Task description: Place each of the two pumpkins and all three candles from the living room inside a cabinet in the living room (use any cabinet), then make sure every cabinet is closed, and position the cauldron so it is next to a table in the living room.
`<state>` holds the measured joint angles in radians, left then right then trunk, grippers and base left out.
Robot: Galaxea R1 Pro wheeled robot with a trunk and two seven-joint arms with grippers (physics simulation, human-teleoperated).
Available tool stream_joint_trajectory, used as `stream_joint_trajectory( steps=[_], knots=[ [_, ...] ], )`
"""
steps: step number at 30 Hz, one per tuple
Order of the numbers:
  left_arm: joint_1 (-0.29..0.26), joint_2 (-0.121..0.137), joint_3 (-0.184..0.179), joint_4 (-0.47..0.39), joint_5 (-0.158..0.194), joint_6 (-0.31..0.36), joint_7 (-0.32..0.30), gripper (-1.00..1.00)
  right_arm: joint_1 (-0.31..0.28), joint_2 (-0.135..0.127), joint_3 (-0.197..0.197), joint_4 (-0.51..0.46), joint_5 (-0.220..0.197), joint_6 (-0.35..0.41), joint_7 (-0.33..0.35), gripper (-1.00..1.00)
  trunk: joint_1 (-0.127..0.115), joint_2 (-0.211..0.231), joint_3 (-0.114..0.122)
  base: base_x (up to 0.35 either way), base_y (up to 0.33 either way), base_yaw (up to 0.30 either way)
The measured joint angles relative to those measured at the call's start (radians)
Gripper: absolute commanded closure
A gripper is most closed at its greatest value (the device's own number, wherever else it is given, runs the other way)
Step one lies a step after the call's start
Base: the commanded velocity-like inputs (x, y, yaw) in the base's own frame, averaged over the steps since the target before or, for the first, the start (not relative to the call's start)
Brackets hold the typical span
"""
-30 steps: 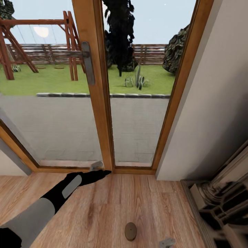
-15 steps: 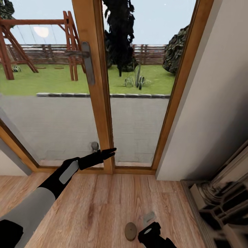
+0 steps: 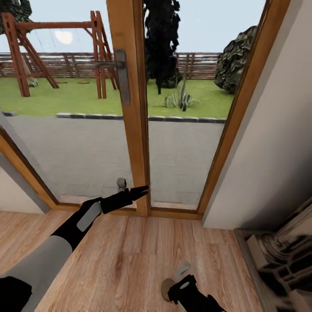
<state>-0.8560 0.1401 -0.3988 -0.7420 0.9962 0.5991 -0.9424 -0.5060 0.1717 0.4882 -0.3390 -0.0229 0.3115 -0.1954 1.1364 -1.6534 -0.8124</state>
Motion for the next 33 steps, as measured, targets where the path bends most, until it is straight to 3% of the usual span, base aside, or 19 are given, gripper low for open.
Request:
stream_joint_trajectory(
  steps=[5,14,22,28,33],
  knots=[
    [0.0,0.008,0.001,0.0,0.003,-0.006,-0.001,-1.0,0.0,-0.001,0.0,-0.037,0.0,0.0,0.0,-1.0,0.0,0.0,-0.005,0.027,0.0,0.132],
    [0.0,0.0,0.0,-0.003,0.003,-0.009,-0.001,-1.0,0.0,-0.004,-0.006,-0.044,-0.001,-0.002,-0.006,-1.0,0.0,0.0,-0.006,0.273,0.0,0.006],
    [0.001,-0.003,0.0,-0.003,0.003,-0.015,-0.001,-1.0,0.0,-0.005,-0.007,-0.043,-0.003,-0.001,-0.007,-1.0,0.0,0.0,-0.006,0.028,0.0,0.0],
    [0.001,-0.003,-0.001,-0.004,0.002,-0.015,0.0,-1.0,0.0,-0.004,-0.007,-0.044,-0.002,-0.002,-0.006,-1.0,0.023,-0.042,-0.024,0.0,0.0,0.0],
    [0.014,-0.004,0.003,-0.01,0.001,-0.019,0.004,-1.0,-0.029,-0.02,-0.016,-0.06,-0.005,0.008,0.015,-1.0,0.023,-0.042,-0.024,0.0,0.0,0.0]
  ],
)
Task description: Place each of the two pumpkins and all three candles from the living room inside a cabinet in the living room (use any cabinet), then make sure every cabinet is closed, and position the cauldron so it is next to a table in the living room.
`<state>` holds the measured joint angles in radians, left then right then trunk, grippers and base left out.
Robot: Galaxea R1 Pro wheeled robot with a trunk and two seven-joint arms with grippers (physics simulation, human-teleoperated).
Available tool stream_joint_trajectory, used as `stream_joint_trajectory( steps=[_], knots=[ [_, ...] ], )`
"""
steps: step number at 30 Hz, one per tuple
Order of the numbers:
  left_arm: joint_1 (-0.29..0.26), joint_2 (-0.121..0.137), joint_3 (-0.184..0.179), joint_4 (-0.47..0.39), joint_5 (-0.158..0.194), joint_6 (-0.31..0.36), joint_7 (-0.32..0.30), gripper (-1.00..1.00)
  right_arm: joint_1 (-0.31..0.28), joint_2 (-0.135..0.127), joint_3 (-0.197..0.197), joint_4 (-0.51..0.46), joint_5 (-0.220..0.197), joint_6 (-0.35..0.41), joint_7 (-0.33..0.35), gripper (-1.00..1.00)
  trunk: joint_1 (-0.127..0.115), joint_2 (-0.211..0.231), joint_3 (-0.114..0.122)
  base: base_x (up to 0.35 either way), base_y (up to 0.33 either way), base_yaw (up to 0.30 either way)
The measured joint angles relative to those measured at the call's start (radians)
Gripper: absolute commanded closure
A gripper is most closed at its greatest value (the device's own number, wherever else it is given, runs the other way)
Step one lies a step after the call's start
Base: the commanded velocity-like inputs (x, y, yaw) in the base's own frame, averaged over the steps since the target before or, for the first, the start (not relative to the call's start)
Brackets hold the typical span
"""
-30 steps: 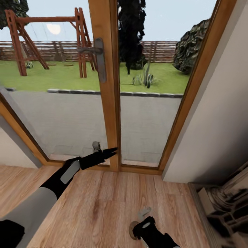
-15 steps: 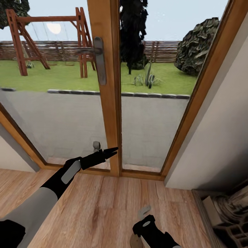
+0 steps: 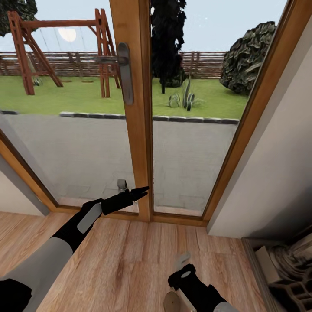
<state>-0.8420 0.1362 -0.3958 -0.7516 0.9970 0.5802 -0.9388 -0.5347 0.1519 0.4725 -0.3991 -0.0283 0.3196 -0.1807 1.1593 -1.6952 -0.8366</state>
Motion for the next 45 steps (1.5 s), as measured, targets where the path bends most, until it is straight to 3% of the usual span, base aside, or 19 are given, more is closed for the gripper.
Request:
stream_joint_trajectory(
  steps=[9,19,22,23,26,31,39,45],
  knots=[
    [0.001,0.0,0.0,0.0,0.0,0.001,0.0,-1.0,-0.051,-0.028,0.008,-0.013,-0.002,-0.011,0.032,-1.0,0.0,0.0,0.0,0.0,0.0,0.0],
    [0.001,0.002,0.0,0.0,0.001,0.0,0.0,-1.0,-0.066,-0.038,0.007,-0.014,-0.005,0.004,0.088,-1.0,0.0,0.0,0.0,0.0,0.0,0.0],
    [0.001,0.003,0.0,0.0,0.001,0.001,0.0,-1.0,-0.083,-0.054,0.007,-0.011,-0.003,0.021,0.105,-1.0,0.0,0.0,0.0,0.0,0.0,0.0],
    [0.001,0.003,0.0,0.0,0.0,0.001,0.0,-1.0,-0.091,-0.066,0.007,-0.009,-0.004,0.116,0.286,-1.0,0.0,0.0,0.0,0.0,0.0,0.0],
    [0.001,0.004,0.0,0.0,0.0,0.001,0.0,-1.0,-0.108,-0.08,0.008,0.0,0.002,0.142,0.339,-1.0,0.0,0.0,0.0,0.0,0.0,0.0],
    [0.001,0.005,0.0,0.0,0.0,0.001,0.0,-1.0,-0.115,-0.085,0.021,0.011,0.013,0.148,0.359,-1.0,0.0,0.0,0.0,0.0,0.0,0.0],
    [0.001,0.003,0.0,0.0,0.0,0.001,0.0,-1.0,-0.116,-0.081,0.026,0.008,0.076,0.14,0.37,-1.0,0.0,0.0,0.0,0.0,0.0,0.0],
    [0.001,0.003,0.0,0.0,0.0,0.001,0.0,-1.0,-0.117,-0.081,0.02,-0.008,0.082,0.137,0.37,-1.0,0.008,-0.014,-0.006,0.0,0.0,0.0]
  ],
)
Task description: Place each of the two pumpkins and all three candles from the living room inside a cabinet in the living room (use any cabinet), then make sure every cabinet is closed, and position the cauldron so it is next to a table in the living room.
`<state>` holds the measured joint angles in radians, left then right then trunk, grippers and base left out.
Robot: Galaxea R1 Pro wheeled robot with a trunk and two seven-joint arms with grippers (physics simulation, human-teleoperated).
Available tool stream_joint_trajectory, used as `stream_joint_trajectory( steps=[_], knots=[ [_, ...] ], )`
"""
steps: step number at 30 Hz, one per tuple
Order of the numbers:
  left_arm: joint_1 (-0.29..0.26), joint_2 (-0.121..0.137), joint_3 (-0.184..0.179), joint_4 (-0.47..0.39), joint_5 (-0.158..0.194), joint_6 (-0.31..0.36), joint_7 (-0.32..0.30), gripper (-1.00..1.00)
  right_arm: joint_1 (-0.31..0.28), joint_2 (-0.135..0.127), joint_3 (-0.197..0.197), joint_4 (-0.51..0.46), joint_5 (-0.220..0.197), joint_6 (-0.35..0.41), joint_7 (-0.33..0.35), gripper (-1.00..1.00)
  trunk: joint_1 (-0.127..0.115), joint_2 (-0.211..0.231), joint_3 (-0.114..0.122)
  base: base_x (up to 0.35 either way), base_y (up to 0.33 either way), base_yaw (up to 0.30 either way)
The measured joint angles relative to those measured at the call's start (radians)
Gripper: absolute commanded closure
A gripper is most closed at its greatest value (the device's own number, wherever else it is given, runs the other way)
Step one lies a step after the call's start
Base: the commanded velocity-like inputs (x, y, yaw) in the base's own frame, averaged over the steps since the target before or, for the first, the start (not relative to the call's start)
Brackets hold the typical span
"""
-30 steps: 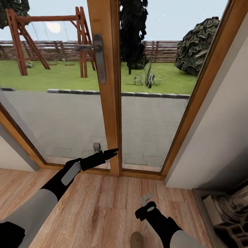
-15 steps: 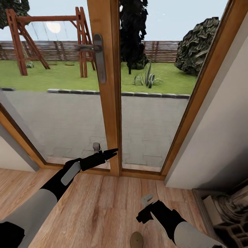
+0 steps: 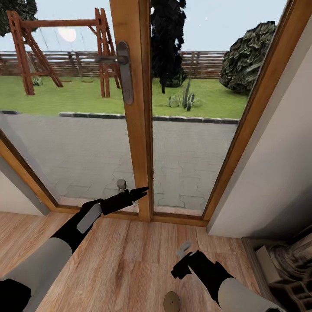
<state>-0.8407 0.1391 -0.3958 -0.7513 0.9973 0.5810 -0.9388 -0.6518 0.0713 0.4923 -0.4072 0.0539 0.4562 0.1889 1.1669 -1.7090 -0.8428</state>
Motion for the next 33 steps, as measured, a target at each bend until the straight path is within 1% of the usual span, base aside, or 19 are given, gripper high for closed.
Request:
stream_joint_trajectory(
  steps=[9,16,33],
  knots=[
    [0.0,-0.003,0.0,0.001,0.0,0.0,0.0,-1.0,-0.002,0.002,-0.003,-0.007,0.0,-0.001,-0.001,-1.0,0.035,-0.063,-0.028,0.0,0.0,0.0],
    [0.0,-0.003,0.0,0.0,0.0,0.0,0.0,-1.0,-0.003,0.003,-0.003,-0.006,0.0,-0.028,-0.008,-1.0,0.061,-0.112,-0.05,0.0,0.0,0.0],
    [0.0,-0.003,0.0,0.0,0.0,0.0,0.0,-1.0,-0.003,0.007,0.001,-0.004,0.001,-0.023,-0.005,-1.0,0.127,-0.231,-0.103,0.0,0.0,0.0]
  ],
)
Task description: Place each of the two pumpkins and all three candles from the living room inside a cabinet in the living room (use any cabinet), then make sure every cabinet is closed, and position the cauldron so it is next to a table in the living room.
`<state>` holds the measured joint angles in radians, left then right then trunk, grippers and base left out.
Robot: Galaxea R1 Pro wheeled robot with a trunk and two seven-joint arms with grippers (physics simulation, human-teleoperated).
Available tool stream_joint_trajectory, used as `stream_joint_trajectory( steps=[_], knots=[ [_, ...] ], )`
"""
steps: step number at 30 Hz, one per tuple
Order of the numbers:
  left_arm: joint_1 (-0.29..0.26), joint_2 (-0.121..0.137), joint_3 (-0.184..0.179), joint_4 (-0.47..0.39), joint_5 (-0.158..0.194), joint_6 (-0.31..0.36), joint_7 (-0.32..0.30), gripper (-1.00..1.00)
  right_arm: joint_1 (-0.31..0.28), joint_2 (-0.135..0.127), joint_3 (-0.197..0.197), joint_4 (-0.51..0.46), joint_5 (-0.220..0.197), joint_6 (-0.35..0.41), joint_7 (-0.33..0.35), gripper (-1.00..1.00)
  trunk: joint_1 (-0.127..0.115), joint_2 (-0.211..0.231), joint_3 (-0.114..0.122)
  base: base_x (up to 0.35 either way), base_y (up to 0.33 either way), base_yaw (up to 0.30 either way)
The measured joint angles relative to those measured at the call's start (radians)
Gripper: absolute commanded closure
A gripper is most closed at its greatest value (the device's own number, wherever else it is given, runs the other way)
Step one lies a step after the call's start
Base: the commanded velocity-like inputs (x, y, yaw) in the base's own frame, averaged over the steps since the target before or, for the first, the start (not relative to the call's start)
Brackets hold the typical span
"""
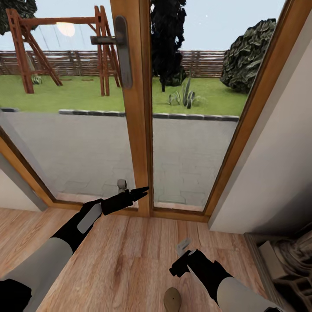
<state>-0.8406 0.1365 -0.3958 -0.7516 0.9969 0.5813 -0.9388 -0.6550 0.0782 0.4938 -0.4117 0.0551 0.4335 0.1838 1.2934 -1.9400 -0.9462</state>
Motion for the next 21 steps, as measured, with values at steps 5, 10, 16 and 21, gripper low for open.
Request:
stream_joint_trajectory(
  steps=[5,10,16,21],
  knots=[
    [0.0,0.0,0.0,0.0,0.0,0.0,0.0,-1.0,0.0,0.0,0.0,-0.001,0.0,0.001,-0.001,-1.0,0.019,-0.035,-0.016,0.0,0.0,0.015],
    [0.0,0.0,0.0,0.0,0.0,0.0,0.0,-1.0,0.0,-0.001,0.0,-0.001,0.0,0.001,-0.001,-1.0,0.038,-0.07,-0.031,0.0,0.0,0.184],
    [0.0,0.0,0.0,0.0,0.0,0.0,0.0,-1.0,0.0,-0.001,0.0,-0.001,0.0,0.002,-0.002,-1.0,0.061,-0.112,-0.05,0.0,0.0,0.08],
    [0.0,0.0,0.0,0.0,0.0,0.0,0.0,-1.0,0.0,-0.001,0.0,-0.001,0.0,0.002,-0.003,-1.0,0.081,-0.147,-0.066,0.0,0.0,0.161]
  ],
)
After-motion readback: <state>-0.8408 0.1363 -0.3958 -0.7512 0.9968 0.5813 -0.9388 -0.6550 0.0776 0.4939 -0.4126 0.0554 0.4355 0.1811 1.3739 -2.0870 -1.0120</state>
